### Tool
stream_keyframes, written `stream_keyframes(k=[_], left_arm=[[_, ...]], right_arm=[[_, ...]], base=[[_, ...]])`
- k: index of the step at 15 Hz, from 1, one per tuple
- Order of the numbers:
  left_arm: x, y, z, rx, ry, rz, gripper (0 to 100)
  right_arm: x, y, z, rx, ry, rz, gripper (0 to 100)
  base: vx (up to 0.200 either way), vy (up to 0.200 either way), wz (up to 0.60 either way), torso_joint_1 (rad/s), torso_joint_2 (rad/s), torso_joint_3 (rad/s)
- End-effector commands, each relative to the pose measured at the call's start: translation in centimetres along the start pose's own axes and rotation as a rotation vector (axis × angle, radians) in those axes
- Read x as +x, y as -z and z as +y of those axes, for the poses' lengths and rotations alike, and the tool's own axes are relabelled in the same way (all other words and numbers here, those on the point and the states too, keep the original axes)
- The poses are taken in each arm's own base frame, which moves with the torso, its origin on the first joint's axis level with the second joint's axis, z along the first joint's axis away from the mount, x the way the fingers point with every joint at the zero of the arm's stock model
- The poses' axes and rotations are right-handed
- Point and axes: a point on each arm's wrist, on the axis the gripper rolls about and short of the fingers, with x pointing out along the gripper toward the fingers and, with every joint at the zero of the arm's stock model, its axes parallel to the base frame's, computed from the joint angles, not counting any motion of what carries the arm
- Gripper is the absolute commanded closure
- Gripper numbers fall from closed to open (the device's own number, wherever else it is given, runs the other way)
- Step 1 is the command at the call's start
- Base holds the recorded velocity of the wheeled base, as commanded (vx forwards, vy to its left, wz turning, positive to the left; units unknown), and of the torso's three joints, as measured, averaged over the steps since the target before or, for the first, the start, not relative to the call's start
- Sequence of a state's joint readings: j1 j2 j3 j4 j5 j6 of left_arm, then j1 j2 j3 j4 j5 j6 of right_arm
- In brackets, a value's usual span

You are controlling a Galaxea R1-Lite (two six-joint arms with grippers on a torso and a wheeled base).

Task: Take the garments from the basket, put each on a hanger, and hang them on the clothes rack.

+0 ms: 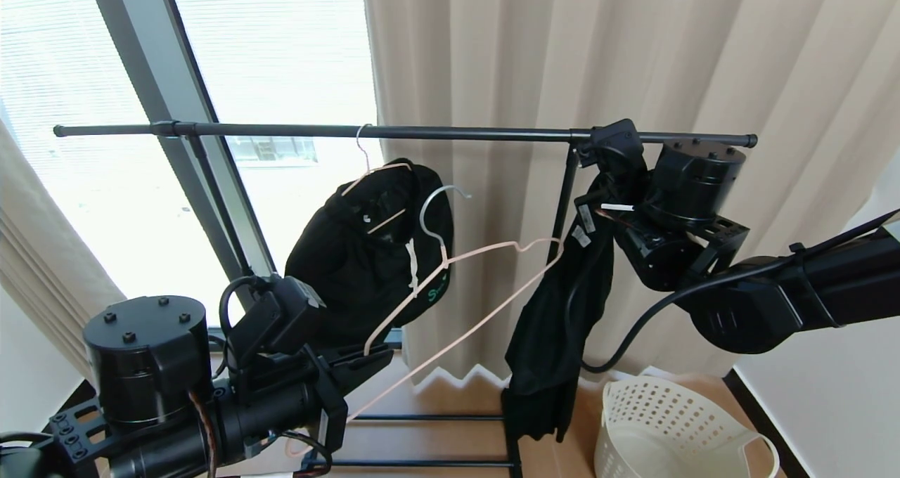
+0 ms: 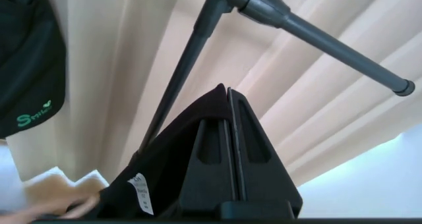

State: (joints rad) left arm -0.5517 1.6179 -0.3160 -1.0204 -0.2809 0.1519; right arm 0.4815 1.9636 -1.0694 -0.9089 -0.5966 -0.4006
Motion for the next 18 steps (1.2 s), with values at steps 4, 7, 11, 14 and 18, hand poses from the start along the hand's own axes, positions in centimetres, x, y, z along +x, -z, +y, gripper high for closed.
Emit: stream_keyframes(k=[4,7,11,14,18], left_arm=[[0.1,0.0,-0.4,-0.001,0.035,0.000,100],[0.2,-0.1,-0.5,-0.006,0.039,-0.006,100],[0.6,-0.1,-0.4,-0.011,0.035,-0.003,100],[0.7,-0.4,-0.3,-0.036,0.029,-0.015,100],[1.2,-1.0,0.0,-0.082,0.016,-0.050,100]], right_arm=[[0.2,0.9,1.5,-0.021,-0.024,0.021,100],[-0.2,1.0,2.1,-0.023,-0.041,0.019,100],[-0.3,0.9,2.1,-0.012,-0.036,-0.002,100],[-0.8,1.0,2.5,-0.023,-0.053,0.002,100],[-1.5,1.0,3.4,-0.028,-0.084,-0.003,100]], base=[[0.000,0.000,0.00,0.000,0.00,0.000],[0.000,0.000,0.00,0.000,0.00,0.000],[0.000,0.000,0.00,0.000,0.00,0.000],[0.000,0.000,0.00,0.000,0.00,0.000],[0.000,0.000,0.00,0.000,0.00,0.000]])
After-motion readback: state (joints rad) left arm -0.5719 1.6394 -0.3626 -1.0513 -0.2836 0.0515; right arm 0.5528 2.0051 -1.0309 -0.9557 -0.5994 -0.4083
